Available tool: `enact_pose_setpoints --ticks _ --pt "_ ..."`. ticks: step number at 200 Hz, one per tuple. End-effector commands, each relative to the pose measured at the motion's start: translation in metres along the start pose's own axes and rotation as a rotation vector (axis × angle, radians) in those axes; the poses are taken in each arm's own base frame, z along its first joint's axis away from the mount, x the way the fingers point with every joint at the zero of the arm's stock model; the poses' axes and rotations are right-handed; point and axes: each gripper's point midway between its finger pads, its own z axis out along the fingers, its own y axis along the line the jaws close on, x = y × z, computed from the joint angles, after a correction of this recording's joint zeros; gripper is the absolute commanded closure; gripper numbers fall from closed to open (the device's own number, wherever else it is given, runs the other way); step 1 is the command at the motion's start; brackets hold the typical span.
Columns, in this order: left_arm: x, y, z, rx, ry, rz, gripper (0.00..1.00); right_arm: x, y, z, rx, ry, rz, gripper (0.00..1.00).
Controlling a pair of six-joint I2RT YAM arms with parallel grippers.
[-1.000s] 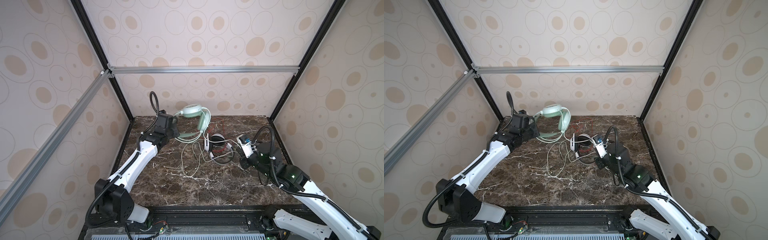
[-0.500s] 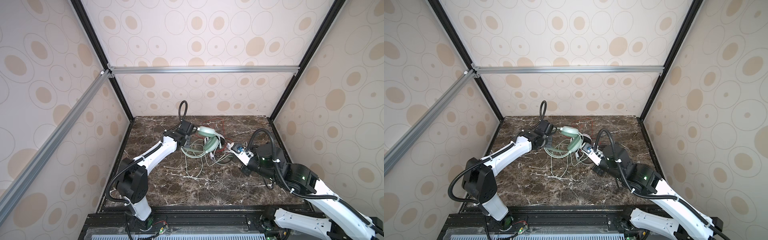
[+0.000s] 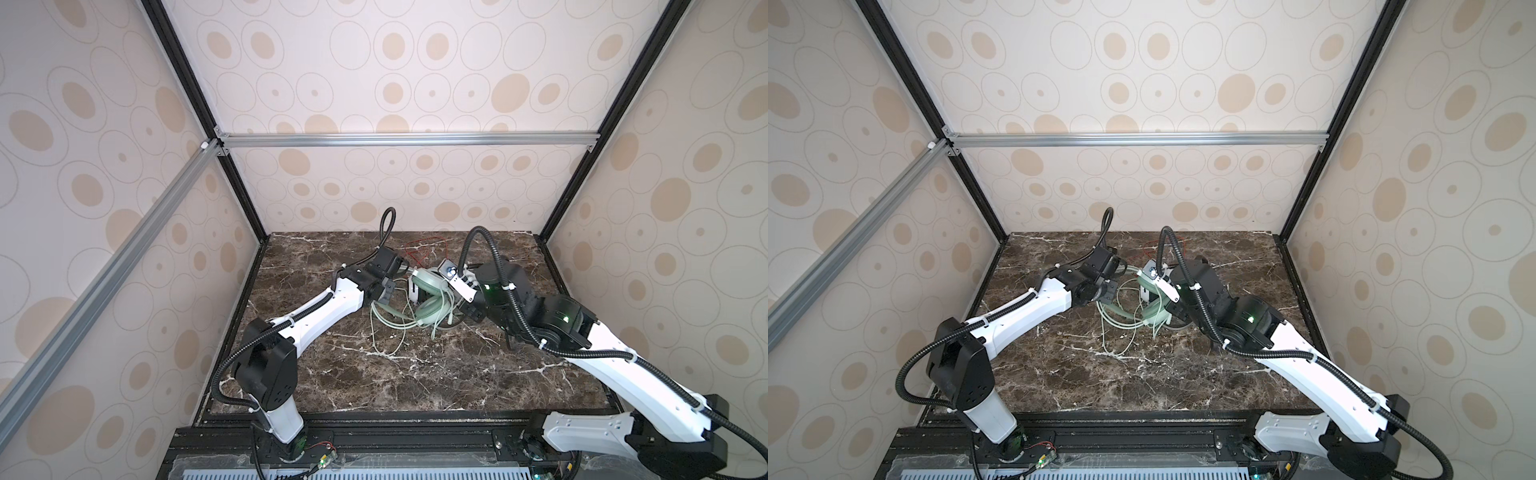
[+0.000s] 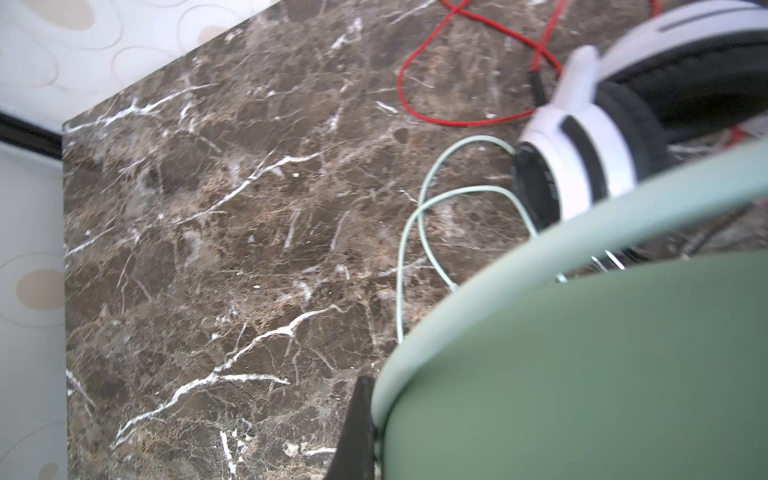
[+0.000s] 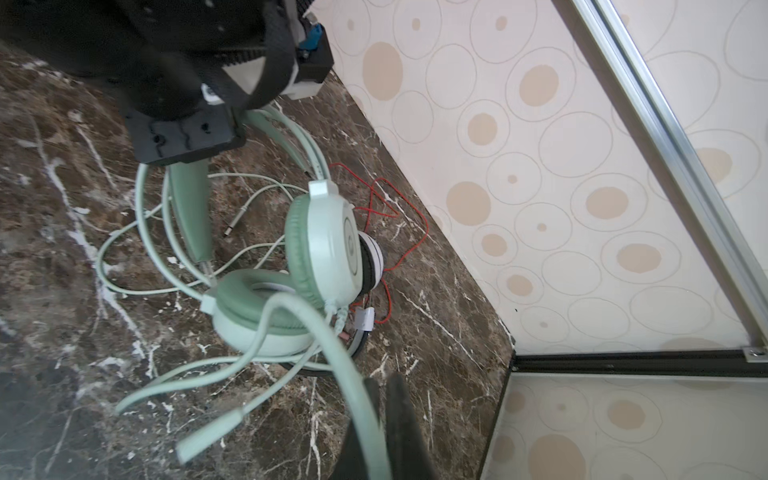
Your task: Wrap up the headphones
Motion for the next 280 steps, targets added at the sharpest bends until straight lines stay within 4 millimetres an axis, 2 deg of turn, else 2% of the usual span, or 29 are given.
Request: enact_pose_setpoints --ticks 1,31,58,132,186,226,256,280 --pt "-0.037 -0.008 -0.041 0.093 -0.145 -0.002 1.00 0.004 -0.028 0.001 0.090 0.037 0.005 1.00" --pt "-0.037 -0.027 -0.054 0.196 -0.176 0.025 1.00 0.010 -0.039 0.018 0.058 0.032 0.093 1.00" --pt "-0.037 -0.043 -0.064 0.254 -0.193 0.041 1.00 0.005 -0.049 0.033 -0.013 -0.021 0.210 1.00" --pt "-0.033 -0.060 -0.069 0.310 -0.185 0.058 1.00 -0.049 -0.072 0.062 -0.126 -0.142 0.350 1.00" --pt "-0.029 -0.070 -0.071 0.360 -0.179 0.078 1.00 -0.058 -0.096 0.101 -0.136 -0.154 0.500 1.00" --pt "-0.027 -0.079 -0.072 0.412 -0.171 0.089 1.00 -0.045 -0.103 0.139 -0.190 -0.101 0.613 0.99" --pt "-0.027 -0.086 -0.077 0.460 -0.174 0.096 1.00 -0.021 -0.089 0.168 -0.233 0.001 0.633 0.96" --pt "-0.029 -0.089 -0.084 0.498 -0.187 0.092 1.00 -0.001 -0.078 0.184 -0.285 0.041 0.697 0.94"
